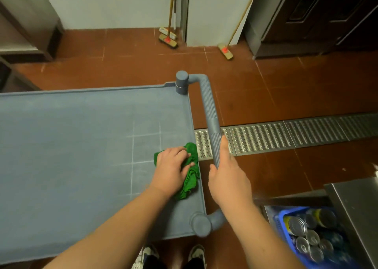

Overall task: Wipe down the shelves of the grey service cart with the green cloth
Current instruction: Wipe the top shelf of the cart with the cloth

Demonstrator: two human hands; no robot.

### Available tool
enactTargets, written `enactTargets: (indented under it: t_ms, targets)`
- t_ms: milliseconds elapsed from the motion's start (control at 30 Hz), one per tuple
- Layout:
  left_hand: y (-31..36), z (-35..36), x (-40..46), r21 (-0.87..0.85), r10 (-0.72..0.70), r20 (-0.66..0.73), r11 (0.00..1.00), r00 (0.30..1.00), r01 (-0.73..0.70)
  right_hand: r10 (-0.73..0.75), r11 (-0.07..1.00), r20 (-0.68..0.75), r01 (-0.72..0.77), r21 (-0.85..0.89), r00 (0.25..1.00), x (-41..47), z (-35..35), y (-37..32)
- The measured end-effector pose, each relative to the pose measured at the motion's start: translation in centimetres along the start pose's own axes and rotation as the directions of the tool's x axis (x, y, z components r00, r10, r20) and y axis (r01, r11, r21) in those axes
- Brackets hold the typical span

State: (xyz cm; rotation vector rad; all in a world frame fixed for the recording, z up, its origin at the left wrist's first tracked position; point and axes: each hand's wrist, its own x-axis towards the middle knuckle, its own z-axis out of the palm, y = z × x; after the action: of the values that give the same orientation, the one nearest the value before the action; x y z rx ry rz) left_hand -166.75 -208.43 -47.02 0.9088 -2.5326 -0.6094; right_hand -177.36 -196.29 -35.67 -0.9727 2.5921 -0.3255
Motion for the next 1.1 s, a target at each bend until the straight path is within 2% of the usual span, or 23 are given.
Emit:
enactTargets:
  t_ms: [300,500,600,733,867,1100]
  targets:
    - [-3.9,-0.5,9.2,0.065,0.008,0.034,0.998,0.999,-0.010,0.036,0.999,-0.011,-0.035,0.029,0.999,-0.6,0.1,-0.3]
    - [-5.2,-0.8,18.1,0.136,-0.206,0.037,0.970,0.978,0.200,0.051,0.998,-0.007,-0.050,0.034,0.999,-0.8,0.4,-0.2]
    - [-5.3,-0.1,19.6,0.139,-0.216,0.021,0.968,0.976,0.211,0.059,0.997,-0.015,-0.059,0.041,0.998,-0.5,0.6,-0.1]
    - [-4.7,0.1,16.8,0.118,-0.171,-0.024,0.978,0.985,0.173,0.080,0.996,-0.012,-0.080,0.030,0.997,-0.9,0.6,-0.6]
    - [-3.4,-0.8,11.6,0.026,-0.156,0.024,0.988,0.988,0.155,0.081,0.996,-0.020,-0.081,0.025,0.996,-1.5,0.8,-0.9]
    - [0.7,-2.4,-5.5,-0.022,0.067,0.165,0.998,0.984,-0.064,0.066,0.998,-0.006,-0.066,0.020,0.998,-1.8,0.5,-1.1]
